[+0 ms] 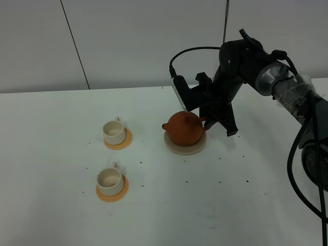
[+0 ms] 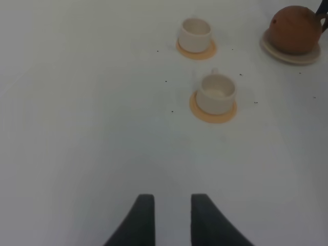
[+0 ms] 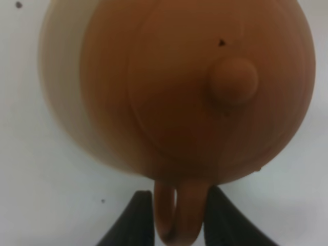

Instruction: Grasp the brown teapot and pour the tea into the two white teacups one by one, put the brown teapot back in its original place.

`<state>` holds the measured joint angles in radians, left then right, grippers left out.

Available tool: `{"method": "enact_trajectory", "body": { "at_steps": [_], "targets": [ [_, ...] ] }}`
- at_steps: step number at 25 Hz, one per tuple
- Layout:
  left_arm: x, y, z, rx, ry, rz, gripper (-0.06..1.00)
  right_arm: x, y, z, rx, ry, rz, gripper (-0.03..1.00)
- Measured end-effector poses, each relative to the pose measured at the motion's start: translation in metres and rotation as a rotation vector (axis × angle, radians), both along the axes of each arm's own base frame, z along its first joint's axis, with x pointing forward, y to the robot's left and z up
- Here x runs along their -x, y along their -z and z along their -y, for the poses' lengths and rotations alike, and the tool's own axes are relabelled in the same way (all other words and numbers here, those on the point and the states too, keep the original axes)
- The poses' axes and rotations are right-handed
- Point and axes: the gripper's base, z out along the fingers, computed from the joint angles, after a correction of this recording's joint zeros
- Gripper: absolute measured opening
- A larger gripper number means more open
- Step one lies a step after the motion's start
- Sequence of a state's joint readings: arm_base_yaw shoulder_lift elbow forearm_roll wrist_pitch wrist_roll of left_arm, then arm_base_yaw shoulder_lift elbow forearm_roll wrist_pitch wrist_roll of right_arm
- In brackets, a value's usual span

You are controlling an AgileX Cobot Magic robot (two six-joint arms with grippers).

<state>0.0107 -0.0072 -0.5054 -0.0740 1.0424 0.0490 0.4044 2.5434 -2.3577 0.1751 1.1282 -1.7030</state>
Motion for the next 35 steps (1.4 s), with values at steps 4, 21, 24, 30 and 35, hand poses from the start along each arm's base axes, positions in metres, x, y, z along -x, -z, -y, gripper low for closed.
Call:
{"method": "enact_trajectory", "body": {
  "at_steps": [4,21,24,30,35],
  "targets": [
    [0.0000,0.0000,0.0000,0.000,0.000,0.000,0.24,0.0000,0.0000,0.0000,0.000,0.000,0.000,0.23],
    [0.0000,0.0000,0.0000,0.000,0.000,0.000,0.24,0.0006,-0.0004,-0.0009,-0.021,0.037,-0.019,0.09],
    [0.0000,0.0000,0.0000,0.000,0.000,0.000,0.24,0.0012,0.0001,0.0001,-0.012,0.050,-0.029,0.09],
    [0.0000,0.0000,0.0000,0.001,-0.001,0.000,0.24,0.0021,0.0004,0.0005,-0.015,0.081,-0.048,0.09],
    [0.0000,0.0000,0.0000,0.000,0.000,0.000,0.24,0.0028,0.0005,0.0007,-0.018,0.108,-0.065,0.09]
  ]
}}
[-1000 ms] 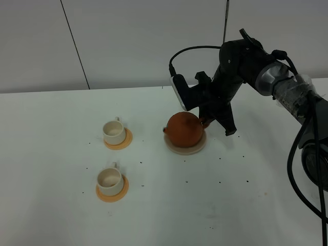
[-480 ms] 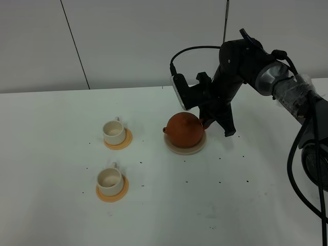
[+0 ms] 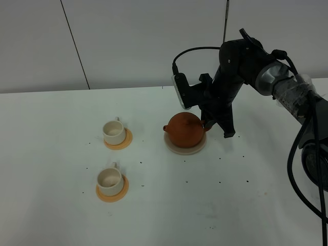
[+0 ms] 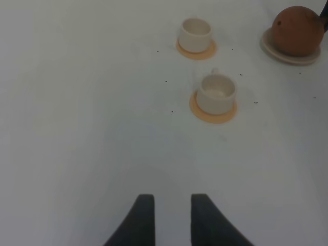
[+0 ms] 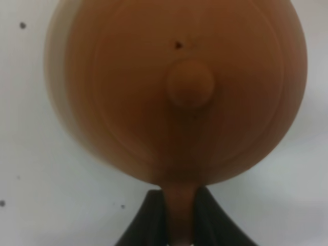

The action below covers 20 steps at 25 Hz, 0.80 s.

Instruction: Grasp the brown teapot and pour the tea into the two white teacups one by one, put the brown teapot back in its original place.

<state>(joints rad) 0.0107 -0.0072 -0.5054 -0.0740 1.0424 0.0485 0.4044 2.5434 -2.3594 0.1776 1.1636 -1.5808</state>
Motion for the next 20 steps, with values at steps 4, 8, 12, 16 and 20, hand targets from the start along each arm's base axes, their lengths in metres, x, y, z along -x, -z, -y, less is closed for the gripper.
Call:
{"method": "enact_trajectory", "body": {
  "at_steps": [4,8,12,16,20],
  "targets": [
    [0.000,0.000,0.000,0.001,0.000,0.000,0.24,0.000,-0.009,-0.001,-0.018,0.010,-0.008,0.09],
    [0.000,0.000,0.000,0.001,0.000,0.000,0.24,-0.001,-0.024,-0.003,-0.040,0.020,0.013,0.09],
    [0.000,0.000,0.000,0.000,0.000,0.000,0.24,-0.002,-0.030,-0.004,-0.059,0.052,0.021,0.09],
    [0.000,0.000,0.000,0.000,0.000,0.000,0.24,-0.002,-0.030,-0.004,-0.065,0.083,0.007,0.09],
    [0.000,0.000,0.000,0.000,0.000,0.000,0.24,-0.001,-0.030,-0.004,-0.076,0.125,-0.011,0.09]
  ]
}}
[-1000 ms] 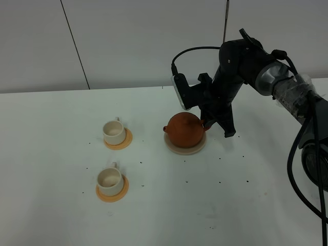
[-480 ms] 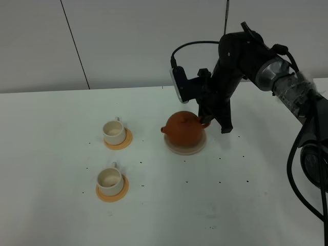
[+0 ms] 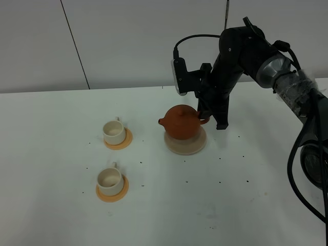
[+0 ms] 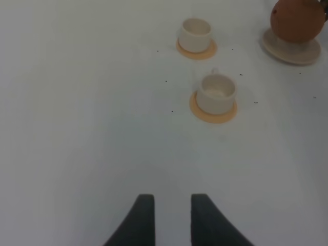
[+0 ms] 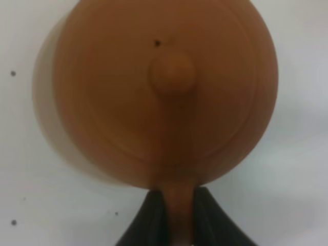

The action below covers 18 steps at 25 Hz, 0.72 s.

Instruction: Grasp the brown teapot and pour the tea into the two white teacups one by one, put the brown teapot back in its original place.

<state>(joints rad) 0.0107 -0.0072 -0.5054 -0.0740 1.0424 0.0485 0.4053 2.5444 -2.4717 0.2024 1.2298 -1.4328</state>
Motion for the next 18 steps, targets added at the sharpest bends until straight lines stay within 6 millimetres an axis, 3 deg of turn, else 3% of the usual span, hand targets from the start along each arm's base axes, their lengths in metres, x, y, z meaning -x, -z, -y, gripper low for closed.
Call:
{"method": "enact_trajectory", "body": {
  "at_steps": [18],
  "targets": [
    [0.0000,0.0000,0.0000,0.000,0.000,0.000,0.24,-0.0015,0.0008,0.0041,-0.013,0.224,-0.052,0.09]
  ]
}}
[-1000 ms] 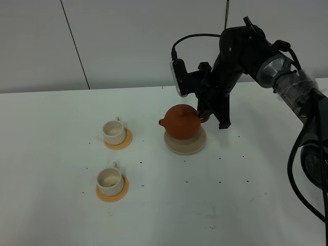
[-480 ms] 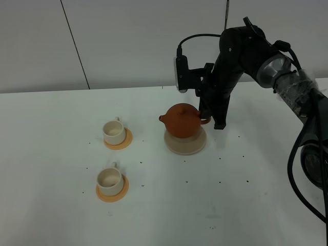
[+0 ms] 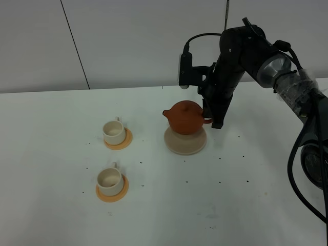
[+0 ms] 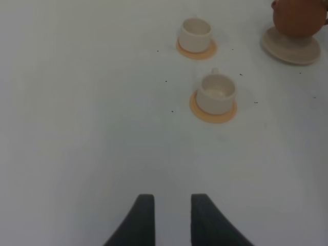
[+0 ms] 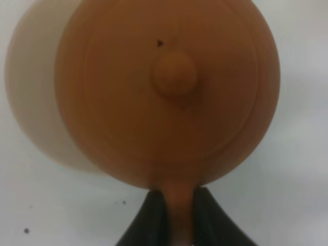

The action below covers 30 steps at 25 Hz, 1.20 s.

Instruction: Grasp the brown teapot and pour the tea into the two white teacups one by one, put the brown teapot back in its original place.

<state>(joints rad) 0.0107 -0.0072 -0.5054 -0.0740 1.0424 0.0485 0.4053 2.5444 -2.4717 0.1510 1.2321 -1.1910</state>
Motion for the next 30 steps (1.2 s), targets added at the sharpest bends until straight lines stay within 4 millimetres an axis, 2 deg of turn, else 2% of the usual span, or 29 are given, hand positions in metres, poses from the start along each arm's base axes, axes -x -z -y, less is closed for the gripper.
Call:
{"method": "enact_trajectory", "body": {
  "at_steps": [7,16,22,26,30],
  "targets": [
    [0.000,0.000,0.000,0.000,0.000,0.000,0.24,0.000,-0.002,0.000,-0.017,0.060,-0.014,0.09],
    [0.000,0.000,0.000,0.000,0.000,0.000,0.24,0.004,-0.027,0.002,-0.055,0.125,0.009,0.09],
    [0.000,0.000,0.000,0.000,0.000,0.000,0.24,0.006,-0.037,0.002,-0.085,0.178,0.006,0.09],
    [0.000,0.000,0.000,0.000,0.000,0.000,0.24,0.009,-0.039,-0.003,-0.098,0.194,0.000,0.09],
    [0.000,0.000,0.000,-0.001,0.001,0.000,0.24,0.016,-0.039,-0.017,-0.093,0.188,-0.001,0.09]
  ]
}}
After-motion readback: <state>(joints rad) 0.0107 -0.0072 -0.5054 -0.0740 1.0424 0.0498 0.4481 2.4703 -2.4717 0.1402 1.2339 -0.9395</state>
